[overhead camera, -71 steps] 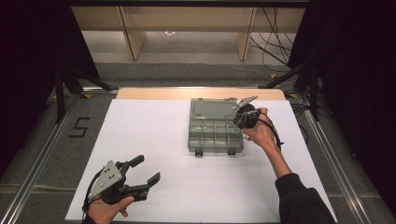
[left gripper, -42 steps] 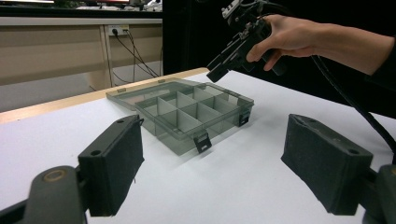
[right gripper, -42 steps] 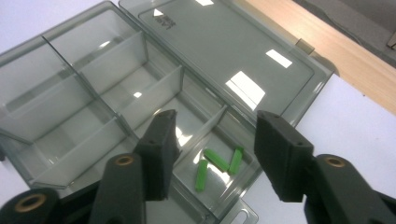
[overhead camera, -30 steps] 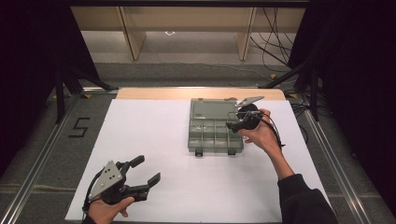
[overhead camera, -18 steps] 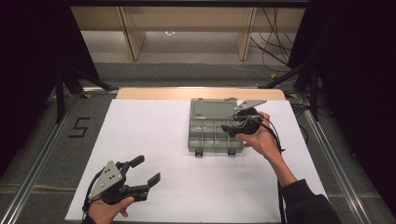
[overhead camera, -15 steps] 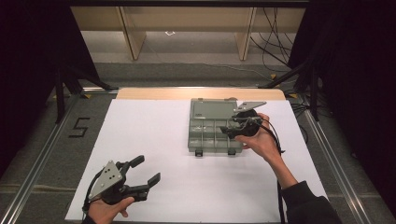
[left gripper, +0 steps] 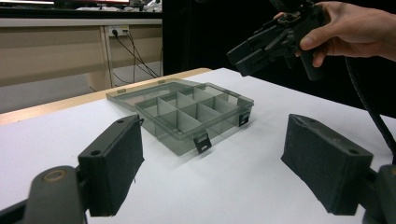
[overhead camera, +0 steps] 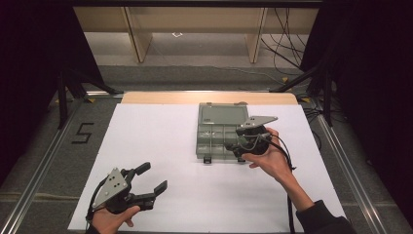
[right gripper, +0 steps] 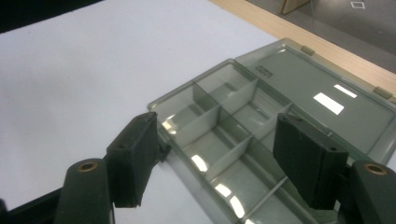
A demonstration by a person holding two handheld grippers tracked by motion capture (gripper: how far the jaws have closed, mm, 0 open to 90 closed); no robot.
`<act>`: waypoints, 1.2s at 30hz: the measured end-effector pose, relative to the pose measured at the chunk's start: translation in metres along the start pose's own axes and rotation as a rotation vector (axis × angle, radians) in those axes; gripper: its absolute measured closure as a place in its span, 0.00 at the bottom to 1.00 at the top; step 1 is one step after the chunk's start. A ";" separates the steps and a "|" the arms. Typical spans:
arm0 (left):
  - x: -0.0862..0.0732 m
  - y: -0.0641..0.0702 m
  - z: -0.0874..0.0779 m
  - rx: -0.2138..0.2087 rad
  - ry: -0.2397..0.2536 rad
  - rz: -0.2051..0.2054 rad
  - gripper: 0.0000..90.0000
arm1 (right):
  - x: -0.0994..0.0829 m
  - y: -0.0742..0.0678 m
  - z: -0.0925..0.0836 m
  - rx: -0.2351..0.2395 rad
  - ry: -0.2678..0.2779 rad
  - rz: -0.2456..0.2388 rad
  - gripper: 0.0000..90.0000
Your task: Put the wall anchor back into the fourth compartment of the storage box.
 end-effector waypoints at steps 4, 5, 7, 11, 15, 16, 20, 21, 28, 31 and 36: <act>0.000 0.000 0.000 0.000 0.000 0.001 0.22 | -0.001 -0.009 -0.006 0.017 0.024 0.013 0.34; 0.000 0.000 0.000 0.000 -0.001 0.001 0.22 | -0.002 -0.011 -0.008 0.019 0.039 0.017 0.34; 0.000 0.000 0.000 0.000 -0.001 0.002 0.22 | -0.002 -0.015 -0.012 0.024 0.057 0.026 0.34; 0.000 0.000 0.000 0.000 -0.001 0.001 0.22 | -0.006 -0.022 -0.020 0.034 0.086 0.039 0.33; 0.000 0.000 0.000 0.000 0.000 0.003 0.22 | -0.011 -0.027 -0.028 0.050 0.105 0.061 0.32; 0.000 0.000 0.000 0.000 -0.001 0.003 0.22 | -0.012 -0.029 -0.028 0.056 0.115 0.073 0.32; 0.000 0.000 0.000 0.000 -0.001 0.000 0.22 | -0.019 -0.030 -0.035 0.060 0.116 0.083 0.31; 0.000 0.000 0.000 0.000 -0.001 0.000 0.22 | -0.020 -0.032 -0.036 0.074 0.123 0.093 0.31; 0.000 0.001 0.001 -0.009 -0.003 0.009 0.22 | -0.029 -0.036 -0.043 0.065 0.133 0.105 0.29; 0.000 0.001 0.000 -0.003 -0.002 0.001 0.22 | -0.035 -0.039 -0.045 0.065 0.122 0.102 0.27; 0.000 0.001 0.001 -0.007 -0.005 0.006 0.22 | -0.041 -0.040 -0.050 0.062 0.136 0.104 0.25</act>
Point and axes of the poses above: each handheld gripper's, and its own axes: z roughly forward along the jaws, x roughly out of its top, y roughly to its right, the point moved 8 cm from there along z, roughly forward along the jaws, and after that the axes turned 15 degrees about -x, right-handed, at the moved point
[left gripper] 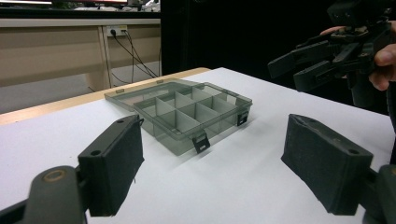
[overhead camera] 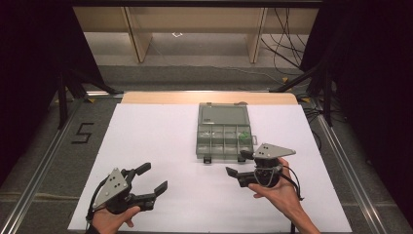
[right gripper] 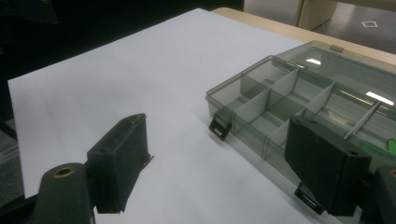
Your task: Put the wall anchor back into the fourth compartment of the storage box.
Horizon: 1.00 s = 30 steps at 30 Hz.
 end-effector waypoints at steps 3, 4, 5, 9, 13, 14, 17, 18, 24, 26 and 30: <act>0.000 0.000 0.000 0.000 0.000 0.001 0.22 | -0.002 -0.003 -0.003 0.007 0.016 0.009 0.24; 0.000 0.000 0.000 0.001 0.001 0.001 0.22 | -0.004 -0.003 -0.005 0.008 -0.001 0.007 0.23; 0.000 0.000 0.000 -0.002 0.001 0.002 0.22 | -0.004 -0.004 -0.005 0.015 0.010 0.011 0.23; 0.000 0.000 0.000 0.004 0.003 -0.003 0.22 | -0.008 -0.005 -0.009 0.007 0.007 0.009 0.23; 0.000 0.000 -0.001 0.005 0.002 -0.004 0.22 | -0.010 -0.006 -0.014 0.000 0.004 0.008 0.22; 0.000 0.000 -0.001 0.005 0.002 -0.004 0.22 | -0.011 -0.006 -0.015 0.000 0.010 0.004 0.22; 0.000 0.000 -0.001 0.004 0.001 -0.003 0.22 | -0.013 -0.007 -0.016 0.004 0.012 0.009 0.22; 0.000 0.000 -0.001 0.005 0.002 -0.003 0.22 | -0.015 -0.007 -0.017 0.002 -0.002 0.001 0.22; 0.000 0.000 -0.001 0.004 0.002 -0.004 0.22 | -0.017 -0.006 -0.021 -0.014 0.008 0.004 0.22; 0.000 0.000 -0.001 0.004 0.002 -0.003 0.22 | -0.018 -0.006 -0.023 -0.009 0.004 0.009 0.22; 0.000 0.000 -0.001 0.005 0.003 -0.004 0.22 | -0.018 -0.006 -0.023 -0.017 0.013 0.004 0.21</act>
Point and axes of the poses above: each handheld gripper's, and its own axes: z roughly forward along the jaws, x roughly out of its top, y roughly to its right, the point moved 8 cm from there along z, roughly forward along the jaws, and after that the axes turned 15 degrees about -x, right-handed, at the moved point
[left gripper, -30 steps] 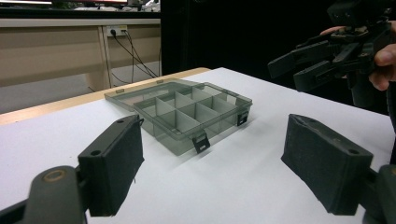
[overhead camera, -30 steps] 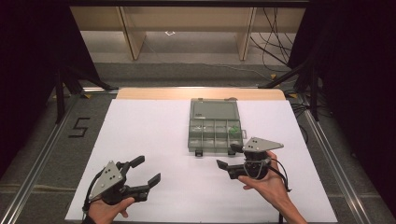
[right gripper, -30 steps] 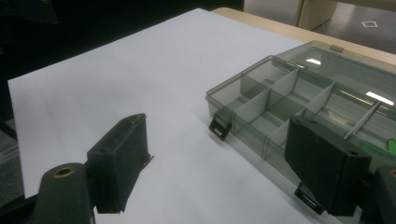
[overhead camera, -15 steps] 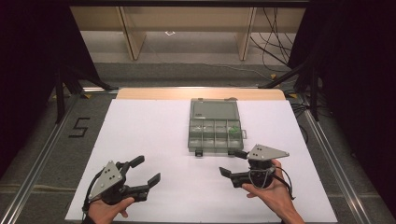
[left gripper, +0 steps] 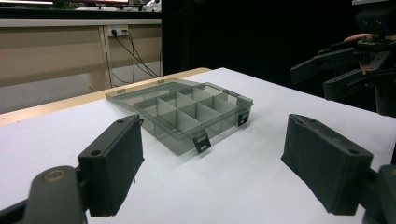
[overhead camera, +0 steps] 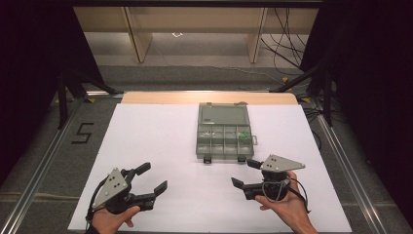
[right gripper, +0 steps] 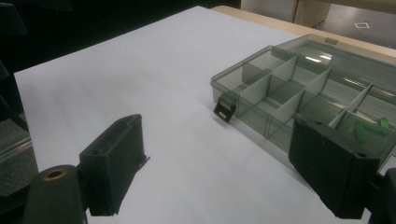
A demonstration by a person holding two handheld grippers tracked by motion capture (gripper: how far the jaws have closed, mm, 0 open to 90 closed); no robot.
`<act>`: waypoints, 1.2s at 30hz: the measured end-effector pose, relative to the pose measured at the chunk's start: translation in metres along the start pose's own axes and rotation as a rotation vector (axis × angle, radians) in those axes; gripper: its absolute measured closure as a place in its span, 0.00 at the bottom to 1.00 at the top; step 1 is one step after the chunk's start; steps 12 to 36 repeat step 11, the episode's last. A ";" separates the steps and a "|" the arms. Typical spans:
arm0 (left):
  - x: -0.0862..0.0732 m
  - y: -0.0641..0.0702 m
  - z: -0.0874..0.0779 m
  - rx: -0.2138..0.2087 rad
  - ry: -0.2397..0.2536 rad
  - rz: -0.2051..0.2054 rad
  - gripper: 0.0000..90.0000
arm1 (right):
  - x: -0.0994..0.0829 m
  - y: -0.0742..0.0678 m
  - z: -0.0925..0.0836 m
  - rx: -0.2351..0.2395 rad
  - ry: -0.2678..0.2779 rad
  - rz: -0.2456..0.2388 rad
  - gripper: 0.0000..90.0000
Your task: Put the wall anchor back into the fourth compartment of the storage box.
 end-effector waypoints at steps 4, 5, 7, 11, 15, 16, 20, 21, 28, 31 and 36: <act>0.000 0.000 0.000 0.000 -0.001 0.000 0.22 | 0.000 0.001 0.000 -0.003 -0.002 -0.002 0.21; 0.000 0.000 0.000 0.000 0.000 -0.001 0.22 | 0.000 0.001 0.000 -0.006 -0.003 -0.002 0.21; 0.000 0.000 0.000 0.000 0.000 -0.001 0.22 | 0.000 0.001 0.000 -0.006 0.000 -0.001 0.21; 0.000 0.000 0.000 0.000 0.000 0.000 0.22 | 0.000 0.001 0.001 -0.001 -0.004 0.001 0.21; 0.000 0.000 0.000 0.000 0.000 0.000 0.22 | 0.000 0.001 0.001 -0.001 -0.004 0.001 0.21; 0.000 0.000 0.000 0.000 0.000 0.000 0.22 | 0.000 0.001 0.001 -0.001 -0.004 0.001 0.21; 0.000 0.000 0.000 0.000 0.000 0.000 0.22 | 0.000 0.001 0.001 -0.001 -0.004 0.001 0.21; 0.000 0.000 0.000 0.000 0.000 0.000 0.22 | 0.000 0.001 0.001 -0.001 -0.004 0.001 0.21; 0.000 0.000 0.000 0.000 0.000 0.000 0.22 | 0.000 0.001 0.001 -0.001 -0.004 0.001 0.21; 0.000 0.000 0.000 0.000 0.000 0.000 0.22 | 0.000 0.001 0.001 -0.001 -0.004 0.001 0.21; 0.000 0.000 0.000 0.000 0.000 0.000 0.22 | 0.000 0.001 0.001 -0.001 -0.004 0.001 0.21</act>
Point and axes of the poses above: each handheld gripper's, and its own axes: z roughly forward along the jaws, x roughly out of its top, y roughly to its right, the point moved 8 cm from there along z, roughly forward along the jaws, and after that the axes turned 15 degrees about -x, right-handed, at the moved point
